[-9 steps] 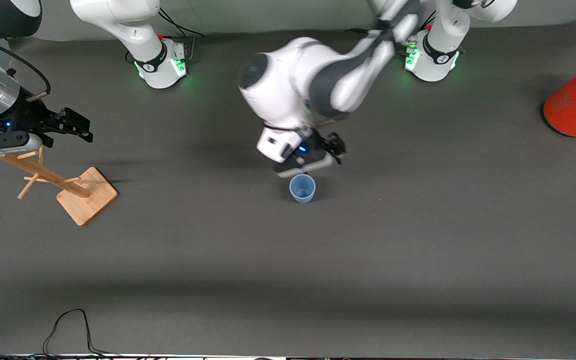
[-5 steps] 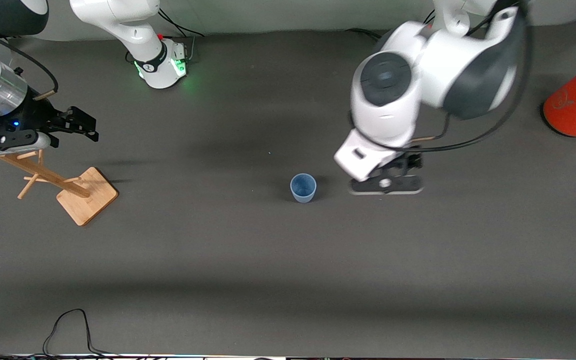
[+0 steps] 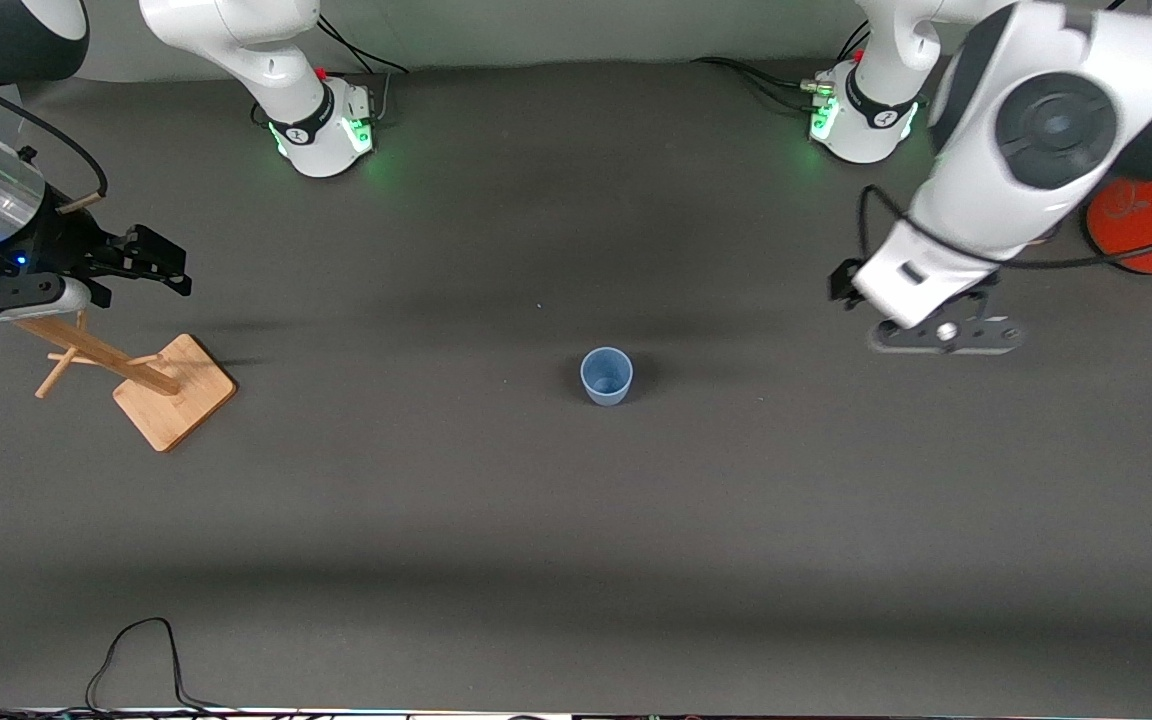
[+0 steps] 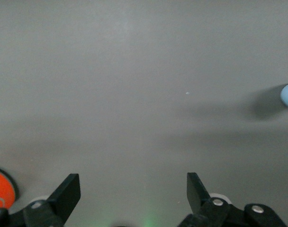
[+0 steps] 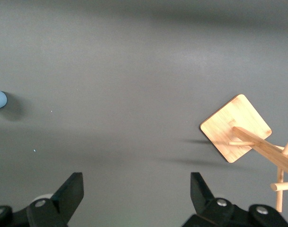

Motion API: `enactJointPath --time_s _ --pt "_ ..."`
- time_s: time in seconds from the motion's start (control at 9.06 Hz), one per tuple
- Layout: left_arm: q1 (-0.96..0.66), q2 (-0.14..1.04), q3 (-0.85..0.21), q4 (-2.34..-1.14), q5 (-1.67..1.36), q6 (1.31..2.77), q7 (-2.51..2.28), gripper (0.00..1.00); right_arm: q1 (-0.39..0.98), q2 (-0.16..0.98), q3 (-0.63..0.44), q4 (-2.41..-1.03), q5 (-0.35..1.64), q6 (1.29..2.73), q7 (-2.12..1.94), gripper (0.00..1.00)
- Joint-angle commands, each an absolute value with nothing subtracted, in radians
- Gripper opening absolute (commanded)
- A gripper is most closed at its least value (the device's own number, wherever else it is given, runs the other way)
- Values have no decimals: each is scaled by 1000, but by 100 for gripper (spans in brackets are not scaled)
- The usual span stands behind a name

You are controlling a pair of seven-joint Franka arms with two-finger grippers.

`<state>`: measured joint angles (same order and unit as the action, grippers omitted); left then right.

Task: Rotate and upright cup with both arms
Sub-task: 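Open the left gripper and lift it away from the cup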

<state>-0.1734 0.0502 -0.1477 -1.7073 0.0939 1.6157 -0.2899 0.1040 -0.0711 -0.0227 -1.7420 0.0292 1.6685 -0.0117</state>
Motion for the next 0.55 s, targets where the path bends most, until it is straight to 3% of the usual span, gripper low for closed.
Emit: enactJointPath --time_s 0.0,0.44 --pt "-83 58 -147 -1691 80 1695 -241 100 115 -23 -35 -1660 25 1663 -15 100" --pt "-52 89 -146 -1641 98 1701 -241 100 114 25 -40 -1623 70 1680 -18 100"
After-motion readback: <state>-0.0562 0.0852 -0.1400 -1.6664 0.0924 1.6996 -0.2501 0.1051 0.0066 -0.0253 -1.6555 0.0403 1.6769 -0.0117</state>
